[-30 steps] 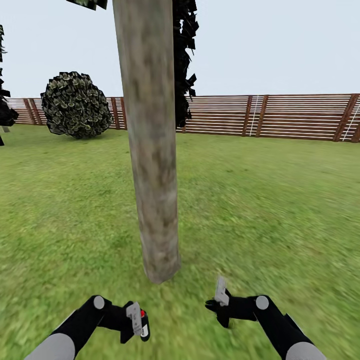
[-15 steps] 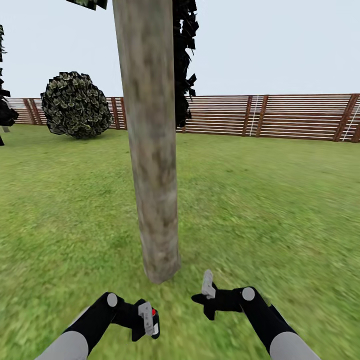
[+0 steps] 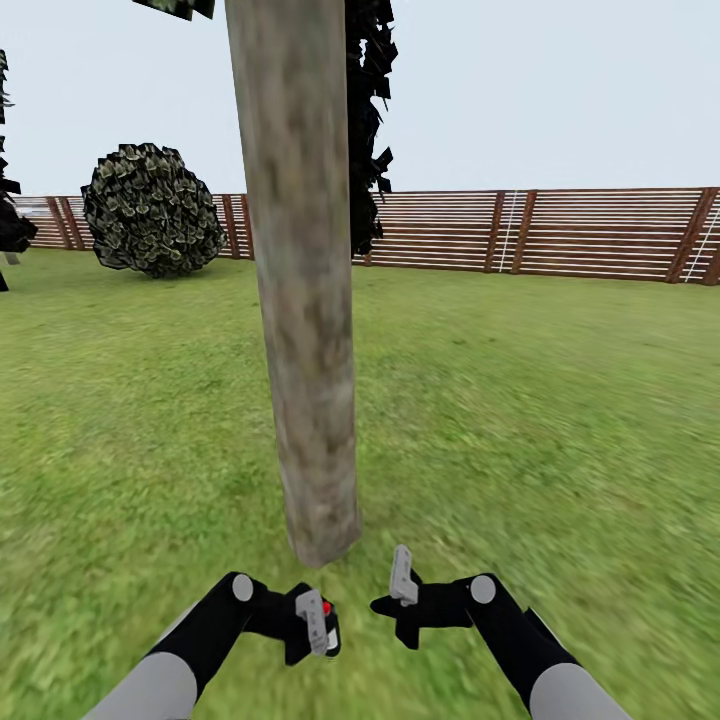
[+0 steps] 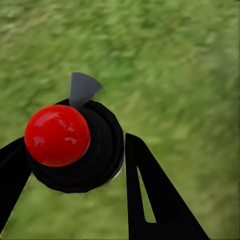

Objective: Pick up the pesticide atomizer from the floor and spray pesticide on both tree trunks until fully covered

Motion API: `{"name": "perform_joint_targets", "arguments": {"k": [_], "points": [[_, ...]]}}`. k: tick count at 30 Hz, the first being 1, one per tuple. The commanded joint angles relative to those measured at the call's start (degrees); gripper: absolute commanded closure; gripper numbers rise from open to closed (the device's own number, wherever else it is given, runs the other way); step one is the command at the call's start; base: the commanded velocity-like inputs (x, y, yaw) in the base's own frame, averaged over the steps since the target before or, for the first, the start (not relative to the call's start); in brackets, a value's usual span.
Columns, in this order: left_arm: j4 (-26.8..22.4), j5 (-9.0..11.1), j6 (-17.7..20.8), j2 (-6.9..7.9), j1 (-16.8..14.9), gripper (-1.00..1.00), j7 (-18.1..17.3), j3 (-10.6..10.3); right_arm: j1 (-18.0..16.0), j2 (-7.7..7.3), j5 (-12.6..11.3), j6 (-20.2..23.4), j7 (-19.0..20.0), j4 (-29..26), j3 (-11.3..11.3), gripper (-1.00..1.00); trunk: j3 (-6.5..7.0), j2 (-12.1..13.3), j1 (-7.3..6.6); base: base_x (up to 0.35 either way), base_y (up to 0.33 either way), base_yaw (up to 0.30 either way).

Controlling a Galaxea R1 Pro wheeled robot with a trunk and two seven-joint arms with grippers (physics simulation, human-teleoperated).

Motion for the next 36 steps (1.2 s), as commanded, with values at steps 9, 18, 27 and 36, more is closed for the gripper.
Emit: {"name": "perform_joint_targets", "arguments": {"k": [9, 18, 27, 36], "points": [[-1.22, -0.58, -0.45, -1.1, 0.06, 1.0, 2.81, 0.08, -0.02, 0.3, 0.5, -0.31, 0.05, -0.11, -0.06, 1.0, -0.06, -0.02, -0.01, 0.0, 0.0, 0.0], [-1.22, -0.57, -0.5, -1.44, 0.39, 1.0, 3.99, -1.91, -0.02, 0.3, 0.5, -0.31, 0.0, -0.24, -0.06, 1.0, -0.06, -0.02, -0.01, 0.0, 0.0, 0.0], [-1.13, -0.41, -0.45, -2.29, 0.52, 1.0, 5.19, -4.26, -0.02, 0.3, 0.5, -0.23, 0.06, -1.69, -0.06, 1.0, -0.06, -0.02, -0.01, 0.0, 0.0, 0.0], [-1.13, -0.3, -0.49, -3.23, 0.45, 1.0, 5.23, -4.27, -0.02, 0.3, 0.5, -0.23, 0.06, -1.69, -0.06, 1.0, -0.06, -0.02, -0.01, 0.0, 0.0, 0.0]]}}
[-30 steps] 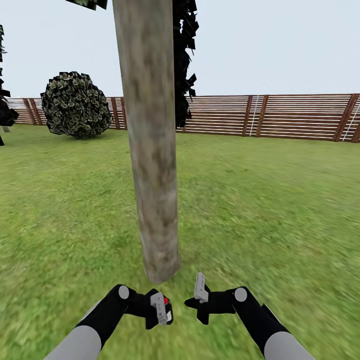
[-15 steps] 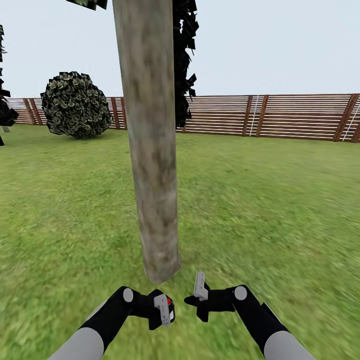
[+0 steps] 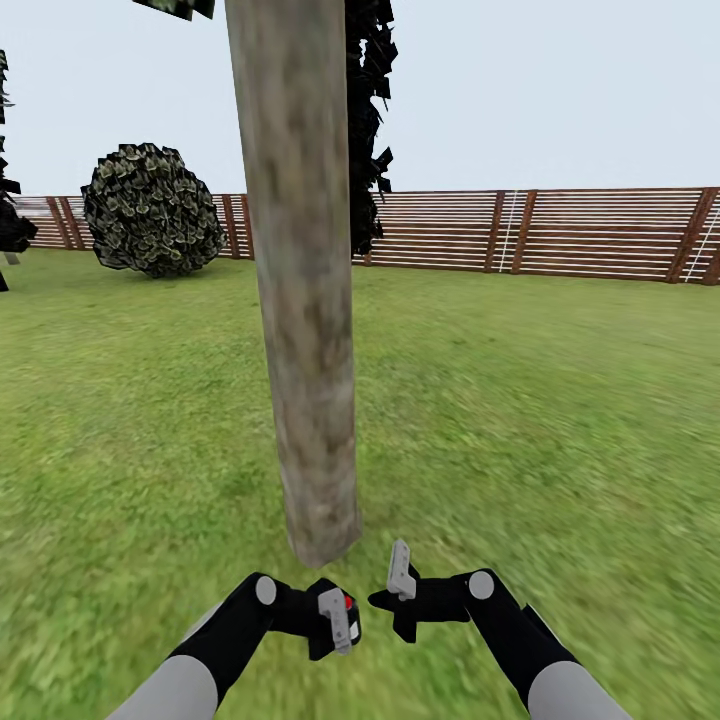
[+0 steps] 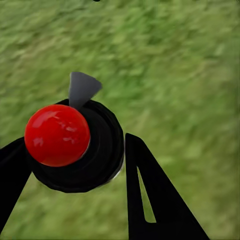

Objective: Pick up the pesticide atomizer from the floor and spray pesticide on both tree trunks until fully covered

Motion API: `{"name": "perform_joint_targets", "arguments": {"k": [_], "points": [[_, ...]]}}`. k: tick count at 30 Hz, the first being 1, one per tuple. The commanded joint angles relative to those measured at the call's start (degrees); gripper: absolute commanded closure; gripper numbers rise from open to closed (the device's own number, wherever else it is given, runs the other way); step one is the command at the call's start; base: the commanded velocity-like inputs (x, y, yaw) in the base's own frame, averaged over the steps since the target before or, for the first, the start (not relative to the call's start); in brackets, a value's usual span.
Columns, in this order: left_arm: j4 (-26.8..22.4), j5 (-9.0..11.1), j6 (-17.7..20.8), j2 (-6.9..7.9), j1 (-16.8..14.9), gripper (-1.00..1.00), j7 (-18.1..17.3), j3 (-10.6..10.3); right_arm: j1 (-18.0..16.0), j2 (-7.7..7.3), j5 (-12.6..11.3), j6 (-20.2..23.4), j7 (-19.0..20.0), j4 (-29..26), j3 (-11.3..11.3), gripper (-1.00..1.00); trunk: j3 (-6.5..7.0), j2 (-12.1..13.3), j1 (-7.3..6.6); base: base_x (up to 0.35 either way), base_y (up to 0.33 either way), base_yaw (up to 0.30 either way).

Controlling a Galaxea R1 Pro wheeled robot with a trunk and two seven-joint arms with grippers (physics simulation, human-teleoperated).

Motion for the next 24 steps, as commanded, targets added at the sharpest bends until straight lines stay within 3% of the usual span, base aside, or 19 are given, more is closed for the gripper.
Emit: {"name": "perform_joint_targets", "arguments": {"k": [1, 24], "points": [[-0.07, -0.54, -0.53, -0.07, -0.02, 1.0, -0.06, 0.06, -0.02, 0.02, 0.5, -0.32, 0.04, -0.07, -0.07, 1.0, -0.06, -0.02, -0.01, 0.0, 0.0, 0.0], [0.02, -0.05, -0.76, -2.25, -0.11, 1.0, -0.15, 0.1, -0.02, 0.02, 0.5, -0.32, -0.01, -0.16, -0.07, 1.0, -0.06, -0.02, -0.01, 0.0, 0.0, 0.0]]}}
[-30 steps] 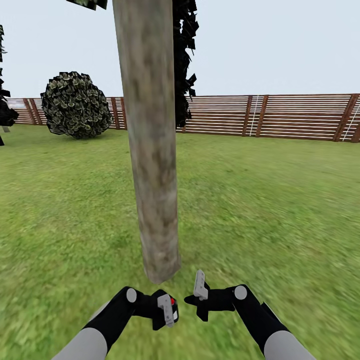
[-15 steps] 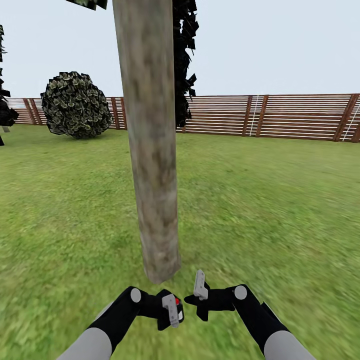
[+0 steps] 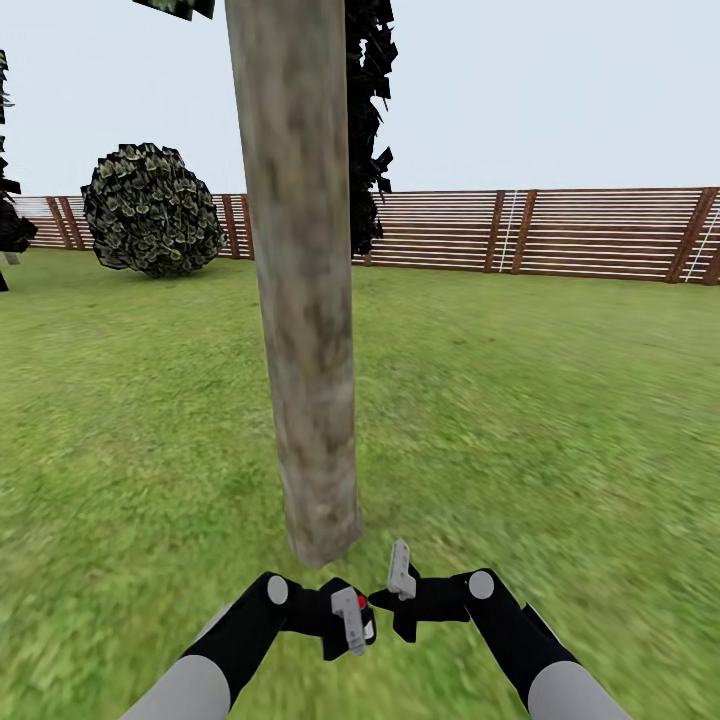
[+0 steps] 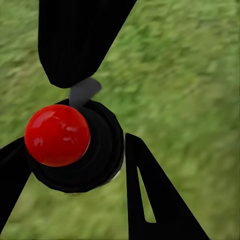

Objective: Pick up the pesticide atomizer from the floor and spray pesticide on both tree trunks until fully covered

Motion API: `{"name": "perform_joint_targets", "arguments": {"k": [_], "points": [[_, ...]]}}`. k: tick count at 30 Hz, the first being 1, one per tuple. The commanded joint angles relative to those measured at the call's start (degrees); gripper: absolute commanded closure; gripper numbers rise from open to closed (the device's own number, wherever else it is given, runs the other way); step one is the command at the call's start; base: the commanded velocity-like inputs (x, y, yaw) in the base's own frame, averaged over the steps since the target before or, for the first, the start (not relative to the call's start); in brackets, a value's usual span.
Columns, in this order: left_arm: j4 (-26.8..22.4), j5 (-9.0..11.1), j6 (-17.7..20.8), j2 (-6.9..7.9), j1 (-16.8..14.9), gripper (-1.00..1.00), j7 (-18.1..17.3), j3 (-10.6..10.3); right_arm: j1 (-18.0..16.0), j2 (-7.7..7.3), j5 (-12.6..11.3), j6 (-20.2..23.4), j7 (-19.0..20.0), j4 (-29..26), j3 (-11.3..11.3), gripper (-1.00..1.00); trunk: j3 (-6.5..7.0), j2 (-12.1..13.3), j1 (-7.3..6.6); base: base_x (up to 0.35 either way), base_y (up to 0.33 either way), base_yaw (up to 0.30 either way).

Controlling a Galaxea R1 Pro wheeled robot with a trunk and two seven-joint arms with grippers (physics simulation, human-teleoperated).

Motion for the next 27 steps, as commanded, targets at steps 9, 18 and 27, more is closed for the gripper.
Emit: {"name": "perform_joint_targets", "arguments": {"k": [9, 18, 27], "points": [[-0.07, -0.49, -0.62, -0.19, -0.1, 1.0, -0.06, 0.05, -0.02, 0.02, 0.5, -0.32, 0.04, -0.07, -0.07, 1.0, -0.06, -0.02, -0.01, 0.0, 0.0, 0.0], [-0.07, -1.46, -0.99, 8.54, 0.33, 1.0, -0.06, -0.18, -0.02, 0.02, 0.59, -0.32, 0.05, 0.02, 0.02, 1.0, -0.06, -0.02, -0.01, 0.0, 0.0, 0.0], [0.1, -1.39, -1.07, 12.92, 0.34, 1.0, 0.22, 0.27, -0.02, -0.22, 0.7, -0.39, 0.06, 0.18, 0.03, -1.0, -0.06, -0.02, -0.01, 0.0, 0.0, 0.0]]}}
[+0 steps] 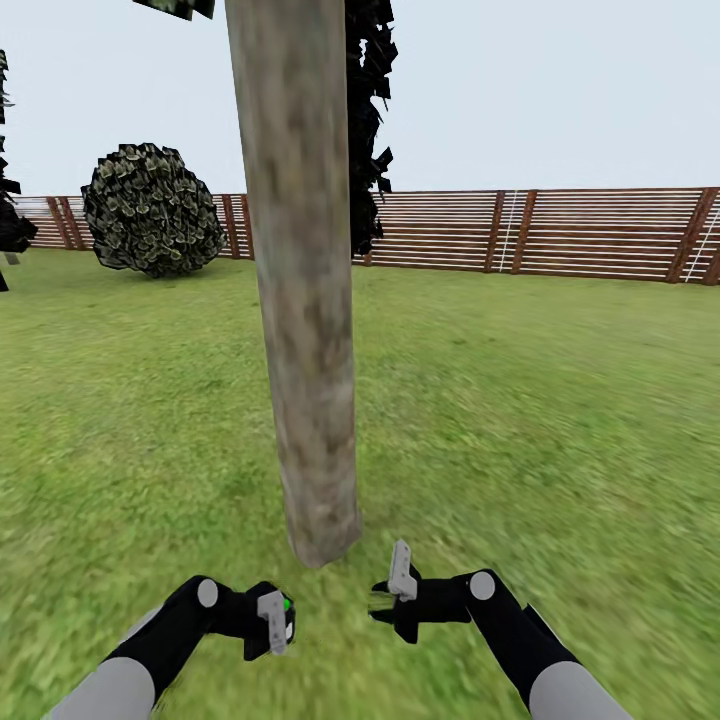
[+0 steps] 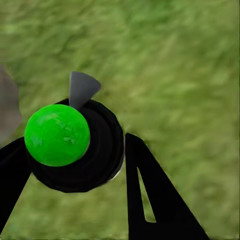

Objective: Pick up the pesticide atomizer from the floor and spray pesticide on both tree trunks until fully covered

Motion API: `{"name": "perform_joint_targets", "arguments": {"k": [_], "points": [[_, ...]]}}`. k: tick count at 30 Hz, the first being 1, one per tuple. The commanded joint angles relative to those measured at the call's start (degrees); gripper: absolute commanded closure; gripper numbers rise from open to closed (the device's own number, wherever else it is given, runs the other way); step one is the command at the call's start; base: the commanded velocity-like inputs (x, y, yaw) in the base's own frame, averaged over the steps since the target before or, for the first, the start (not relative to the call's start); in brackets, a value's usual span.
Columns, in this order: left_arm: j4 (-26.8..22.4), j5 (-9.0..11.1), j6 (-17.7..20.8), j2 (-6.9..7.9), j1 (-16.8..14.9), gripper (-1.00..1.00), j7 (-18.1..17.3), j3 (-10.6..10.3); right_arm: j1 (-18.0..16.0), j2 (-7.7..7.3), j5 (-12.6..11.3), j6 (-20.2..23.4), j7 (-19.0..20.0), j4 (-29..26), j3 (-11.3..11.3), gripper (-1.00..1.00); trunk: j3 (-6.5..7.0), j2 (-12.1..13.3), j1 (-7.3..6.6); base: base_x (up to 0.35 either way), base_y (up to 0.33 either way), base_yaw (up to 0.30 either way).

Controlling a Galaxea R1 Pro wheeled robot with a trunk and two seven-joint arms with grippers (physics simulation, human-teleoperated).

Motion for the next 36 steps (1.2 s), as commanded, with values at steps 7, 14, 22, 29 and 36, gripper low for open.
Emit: {"name": "perform_joint_targets", "arguments": {"k": [7, 14, 22, 29, 36], "points": [[-0.08, 0.02, -0.4, 6.41, 0.11, 1.0, 1.61, 0.15, 0.0, -0.75, 0.62, -0.47, -0.59, 0.27, -0.24, -1.0, -0.06, -0.02, -0.01, 0.0, 0.0, 0.0], [0.7, 3.75, 2.48, 5.85, 0.14, 1.0, 14.93, 18.42, 0.32, -7.99, 0.05, -0.81, -29.42, 17.84, -4.11, -1.0, -0.06, -0.02, -0.01, 0.0, 0.0, 0.0], [-3.41, 12.05, 36.14, -4.83, -0.77, 1.0, 15.82, 17.91, 6.83, -8.38, 1.08, -15.36, -39.44, 17.36, -22.66, -1.0, -0.06, -0.02, -0.01, 0.0, 0.0, 0.0], [-3.41, 12.07, 36.14, -4.83, -0.76, 1.0, 15.74, 17.85, 6.84, -8.44, 1.09, -15.36, -39.43, 17.35, -22.66, -1.0, -0.06, -0.02, -0.01, 0.0, 0.0, 0.0], [-3.41, 12.08, 36.16, -4.75, -0.83, 1.0, 15.78, 18.31, 6.84, -9.3, 0.18, -15.42, -39.68, 17.43, -27.75, -1.0, -0.06, -0.02, -0.01, 0.0, 0.0, 0.0]]}}
